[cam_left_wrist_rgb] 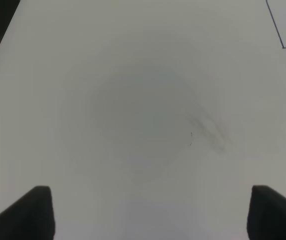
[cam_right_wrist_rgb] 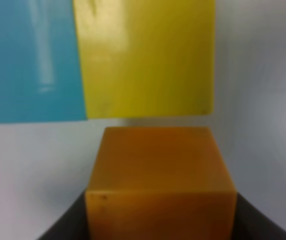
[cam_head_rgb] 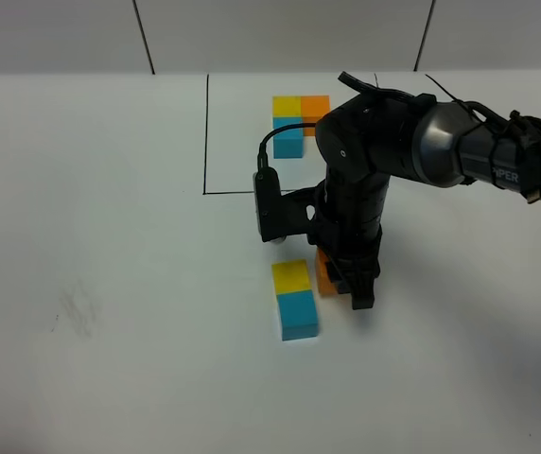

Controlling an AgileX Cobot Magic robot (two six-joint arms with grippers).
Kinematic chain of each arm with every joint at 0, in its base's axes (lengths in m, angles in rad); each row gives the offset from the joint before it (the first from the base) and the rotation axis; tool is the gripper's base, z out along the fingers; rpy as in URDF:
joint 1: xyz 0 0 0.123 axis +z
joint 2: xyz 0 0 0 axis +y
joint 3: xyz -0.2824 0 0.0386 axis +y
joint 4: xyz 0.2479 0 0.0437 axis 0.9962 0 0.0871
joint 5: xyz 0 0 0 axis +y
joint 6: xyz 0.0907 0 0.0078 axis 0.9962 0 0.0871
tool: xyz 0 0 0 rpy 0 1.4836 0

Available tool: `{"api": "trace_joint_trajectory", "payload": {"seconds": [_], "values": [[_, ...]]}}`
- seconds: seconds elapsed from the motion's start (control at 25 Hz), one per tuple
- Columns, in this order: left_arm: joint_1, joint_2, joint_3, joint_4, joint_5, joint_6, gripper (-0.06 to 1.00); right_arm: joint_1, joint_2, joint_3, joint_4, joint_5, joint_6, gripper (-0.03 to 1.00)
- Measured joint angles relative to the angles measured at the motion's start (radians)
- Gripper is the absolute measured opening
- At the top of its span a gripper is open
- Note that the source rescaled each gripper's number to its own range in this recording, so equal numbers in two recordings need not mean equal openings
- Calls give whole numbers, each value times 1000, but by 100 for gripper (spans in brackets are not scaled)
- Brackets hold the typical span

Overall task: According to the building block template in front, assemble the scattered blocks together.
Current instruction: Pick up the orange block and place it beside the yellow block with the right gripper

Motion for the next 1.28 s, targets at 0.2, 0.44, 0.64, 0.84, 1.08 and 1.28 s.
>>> {"api": "trace_joint_trajectory", "payload": {"seconds": [0.2,0.44,0.64,0.84,1.08,1.28], "values": [[0,0,0,0,0,0,65,14,0,-2,10,-3,0,25],[0,0,0,0,0,0,65,29,17,-3,10,-16,0,25],[0,0,0,0,0,0,65,29,50,-3,22,-31,2,25],[0,0,0,0,0,0,65,30,69,-5,29,-48,55,25],[0,0,0,0,0,0,65,30,72,-7,33,-49,98,25],[0,0,0,0,0,0,65,30,72,-8,36,-49,99,25]]}}
